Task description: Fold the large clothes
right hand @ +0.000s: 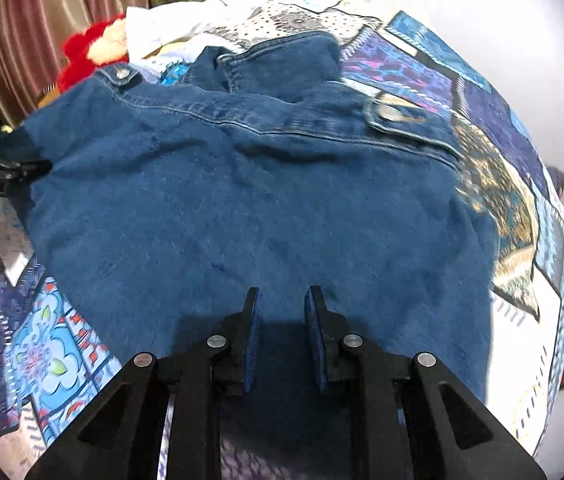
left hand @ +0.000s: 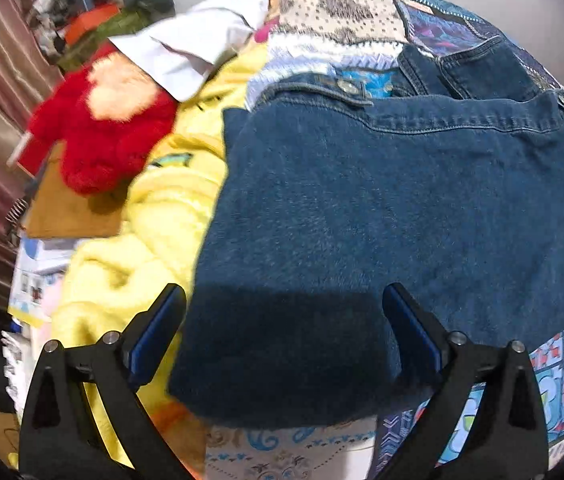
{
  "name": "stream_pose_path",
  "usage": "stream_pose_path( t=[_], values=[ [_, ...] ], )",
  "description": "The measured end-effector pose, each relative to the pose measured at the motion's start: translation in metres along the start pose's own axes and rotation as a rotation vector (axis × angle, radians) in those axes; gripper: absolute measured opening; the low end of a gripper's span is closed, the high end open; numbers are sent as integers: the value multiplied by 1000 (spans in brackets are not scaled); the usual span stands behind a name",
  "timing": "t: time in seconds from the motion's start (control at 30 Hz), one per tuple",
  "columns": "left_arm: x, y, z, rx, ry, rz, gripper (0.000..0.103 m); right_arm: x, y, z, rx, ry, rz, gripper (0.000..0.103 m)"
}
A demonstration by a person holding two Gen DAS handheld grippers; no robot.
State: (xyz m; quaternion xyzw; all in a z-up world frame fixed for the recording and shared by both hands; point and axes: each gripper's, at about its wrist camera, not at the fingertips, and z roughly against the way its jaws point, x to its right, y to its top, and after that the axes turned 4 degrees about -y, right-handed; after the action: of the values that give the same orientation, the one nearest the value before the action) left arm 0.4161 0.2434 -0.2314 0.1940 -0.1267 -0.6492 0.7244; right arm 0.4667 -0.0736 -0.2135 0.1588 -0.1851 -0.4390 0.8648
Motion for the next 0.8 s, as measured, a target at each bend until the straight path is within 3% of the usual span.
stream_pose_path(
  t=[0.03, 0.1, 0.27, 0.33, 0.4, 0.43, 0.5, 0.67, 0.8],
  values=[
    [0, -2, 5, 18, 25, -14, 101, 3, -3, 3, 5, -66, 16, 18],
    [-1, -8, 14, 42, 49, -33, 101, 14, -12, 8, 6, -100, 17, 18],
    [-15, -19, 30, 40, 47, -17, 101, 48, -32, 19, -10, -76, -68, 18],
    [-18, -22, 37, 44, 61, -13, 101, 58, -46, 27, -10, -18, -107, 18],
    [-21, -28, 47, 53, 116, -18, 100, 64, -52, 31, -16, -36, -125, 18],
    [-23, -32, 52, 59, 164, -21, 100, 65, -56, 32, -22, -85, -126, 18],
    [-35, -39, 58, 61, 217, -5, 100, 76, -65, 38, -19, -62, -159, 18],
    [-60, -56, 72, 58, 204, 101, 100, 99, -79, 51, -36, -59, -260, 18],
    [-56, -62, 88, 100, 120, 183, 100, 108, -77, 68, 6, -32, -311, 18]
  ],
)
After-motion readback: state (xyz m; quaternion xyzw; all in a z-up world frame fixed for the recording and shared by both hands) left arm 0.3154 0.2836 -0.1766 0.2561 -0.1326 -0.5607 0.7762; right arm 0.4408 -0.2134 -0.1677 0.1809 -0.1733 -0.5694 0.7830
